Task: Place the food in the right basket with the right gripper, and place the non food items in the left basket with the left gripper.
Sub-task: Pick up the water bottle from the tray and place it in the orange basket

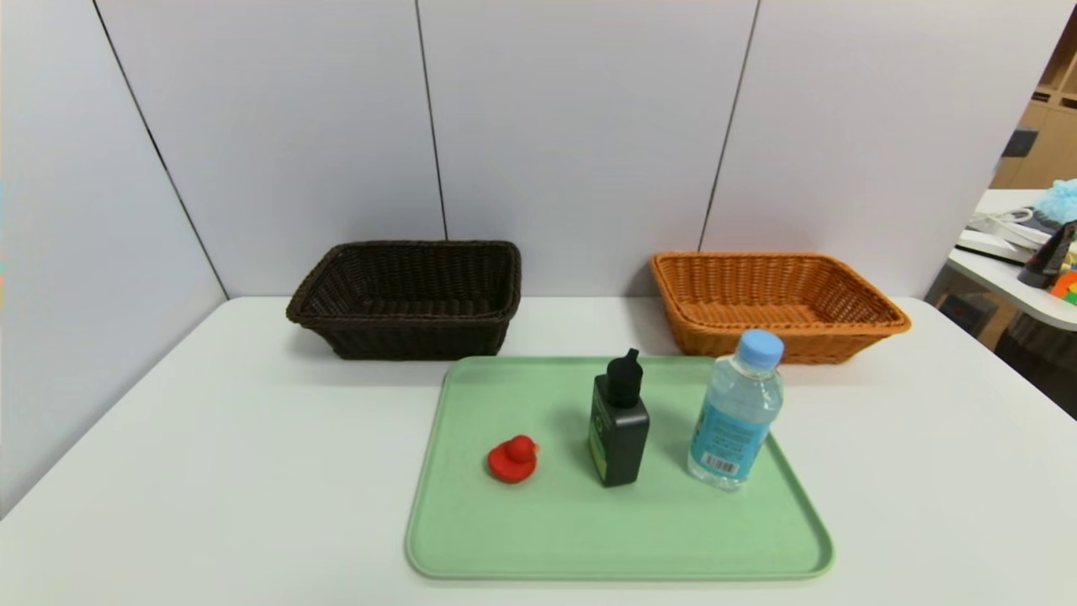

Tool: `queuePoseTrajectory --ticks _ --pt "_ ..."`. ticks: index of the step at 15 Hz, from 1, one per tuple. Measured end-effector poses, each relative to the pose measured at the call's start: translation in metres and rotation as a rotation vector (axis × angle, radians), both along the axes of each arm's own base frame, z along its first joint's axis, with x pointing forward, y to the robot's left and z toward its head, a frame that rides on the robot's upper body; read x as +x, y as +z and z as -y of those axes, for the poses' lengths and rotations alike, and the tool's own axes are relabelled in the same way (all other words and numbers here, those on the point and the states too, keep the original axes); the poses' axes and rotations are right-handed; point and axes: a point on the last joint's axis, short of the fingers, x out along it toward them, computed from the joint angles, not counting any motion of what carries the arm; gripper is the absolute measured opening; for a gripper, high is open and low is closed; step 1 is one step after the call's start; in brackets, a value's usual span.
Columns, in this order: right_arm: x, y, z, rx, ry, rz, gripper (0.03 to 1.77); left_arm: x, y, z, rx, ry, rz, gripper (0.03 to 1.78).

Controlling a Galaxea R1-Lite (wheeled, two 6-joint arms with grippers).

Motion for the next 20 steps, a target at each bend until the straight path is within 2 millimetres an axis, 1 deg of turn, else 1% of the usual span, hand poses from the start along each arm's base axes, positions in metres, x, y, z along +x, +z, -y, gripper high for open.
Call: queuePoseTrajectory --ticks 17,19,20 --pt "0.000 0.000 0.000 -0.011 0.000 -0.002 1.70 0.000 0.001 0.000 0.010 -0.001 0.000 1.69" --pt "-0.001 0.004 0.000 -0.037 0.010 0.010 1.70 -0.005 0.013 0.000 0.017 -0.007 0.028 1.69" --pt "-0.004 0.013 -0.001 -0.039 0.033 0.030 1.70 -0.009 0.024 0.000 0.025 -0.012 0.047 1.69"
